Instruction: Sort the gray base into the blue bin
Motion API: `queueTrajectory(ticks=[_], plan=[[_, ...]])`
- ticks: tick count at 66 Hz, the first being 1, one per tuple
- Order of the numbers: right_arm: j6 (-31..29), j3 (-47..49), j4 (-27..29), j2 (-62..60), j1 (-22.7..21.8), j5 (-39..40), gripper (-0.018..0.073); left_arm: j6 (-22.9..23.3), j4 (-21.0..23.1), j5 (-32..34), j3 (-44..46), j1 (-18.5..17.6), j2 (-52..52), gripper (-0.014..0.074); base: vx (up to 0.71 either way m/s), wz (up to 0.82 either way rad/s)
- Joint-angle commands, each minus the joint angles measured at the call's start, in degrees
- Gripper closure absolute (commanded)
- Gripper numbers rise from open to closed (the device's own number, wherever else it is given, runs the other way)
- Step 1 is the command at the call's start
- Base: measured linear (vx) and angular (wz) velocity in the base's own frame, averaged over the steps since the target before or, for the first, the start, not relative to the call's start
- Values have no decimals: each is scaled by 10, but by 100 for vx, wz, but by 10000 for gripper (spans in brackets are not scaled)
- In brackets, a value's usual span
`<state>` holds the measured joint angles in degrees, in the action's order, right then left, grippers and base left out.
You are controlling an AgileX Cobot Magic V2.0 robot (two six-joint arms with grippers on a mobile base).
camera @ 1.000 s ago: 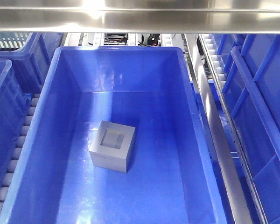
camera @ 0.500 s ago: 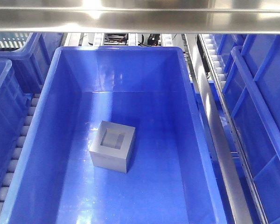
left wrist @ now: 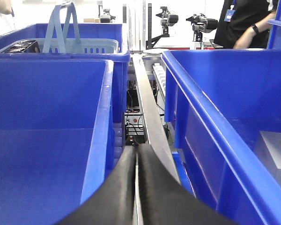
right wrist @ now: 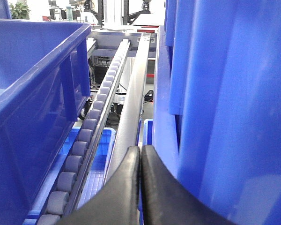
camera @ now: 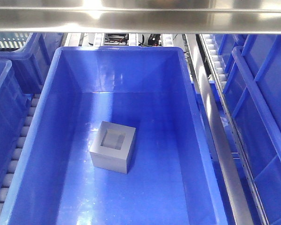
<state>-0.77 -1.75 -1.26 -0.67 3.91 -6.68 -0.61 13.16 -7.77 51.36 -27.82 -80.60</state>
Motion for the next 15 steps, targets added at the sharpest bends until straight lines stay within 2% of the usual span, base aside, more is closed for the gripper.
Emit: queueTrajectory(ticks=[1,15], plan=[[-3,-8,-6,-6,-3,45,568,6,10,56,38,-4,-17,567,0,0],[-3,-8,-6,-6,-3,45,568,6,10,56,38,-4,-17,567,0,0]])
